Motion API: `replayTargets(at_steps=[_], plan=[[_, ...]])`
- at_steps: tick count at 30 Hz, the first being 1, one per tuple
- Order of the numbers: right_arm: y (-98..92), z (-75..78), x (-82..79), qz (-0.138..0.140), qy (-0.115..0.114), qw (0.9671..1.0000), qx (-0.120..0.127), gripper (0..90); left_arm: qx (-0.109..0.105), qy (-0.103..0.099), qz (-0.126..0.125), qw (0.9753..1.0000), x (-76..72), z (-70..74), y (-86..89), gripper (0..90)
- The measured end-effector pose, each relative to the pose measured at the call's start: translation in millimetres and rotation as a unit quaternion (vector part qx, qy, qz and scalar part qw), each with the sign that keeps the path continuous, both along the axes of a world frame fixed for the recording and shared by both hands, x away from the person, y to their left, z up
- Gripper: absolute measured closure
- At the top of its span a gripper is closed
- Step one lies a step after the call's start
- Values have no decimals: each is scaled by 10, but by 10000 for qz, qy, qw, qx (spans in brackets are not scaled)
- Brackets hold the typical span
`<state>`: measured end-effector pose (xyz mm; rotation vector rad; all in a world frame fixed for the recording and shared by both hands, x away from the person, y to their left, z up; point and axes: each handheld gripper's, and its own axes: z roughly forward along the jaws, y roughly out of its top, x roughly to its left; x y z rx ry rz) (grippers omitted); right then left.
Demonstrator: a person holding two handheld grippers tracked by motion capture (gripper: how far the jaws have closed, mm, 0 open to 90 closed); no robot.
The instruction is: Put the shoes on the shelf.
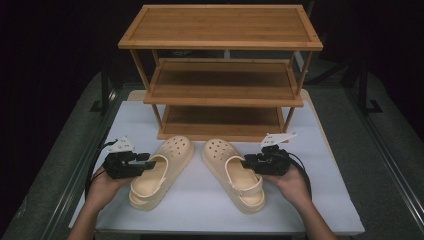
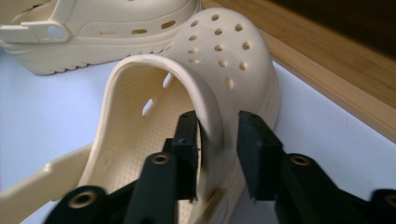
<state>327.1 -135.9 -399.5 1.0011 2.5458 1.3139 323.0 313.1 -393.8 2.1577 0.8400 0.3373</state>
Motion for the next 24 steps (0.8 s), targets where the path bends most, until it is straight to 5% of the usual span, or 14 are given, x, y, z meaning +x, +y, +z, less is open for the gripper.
replayTargets(at_steps=[12,20,24], plan=[[33,46,-66,-57,-323,9992,-248,817,462,-287,284,9981,-31,68,-69,788],[-64,103,-81,-387,-516,9976,-254,842,207,-360,434,9982,-39,156,-99,837],[-149,157,-70,-592,-599,9961,-258,841,306,-439,539,9971,-5,193,-202,836]])
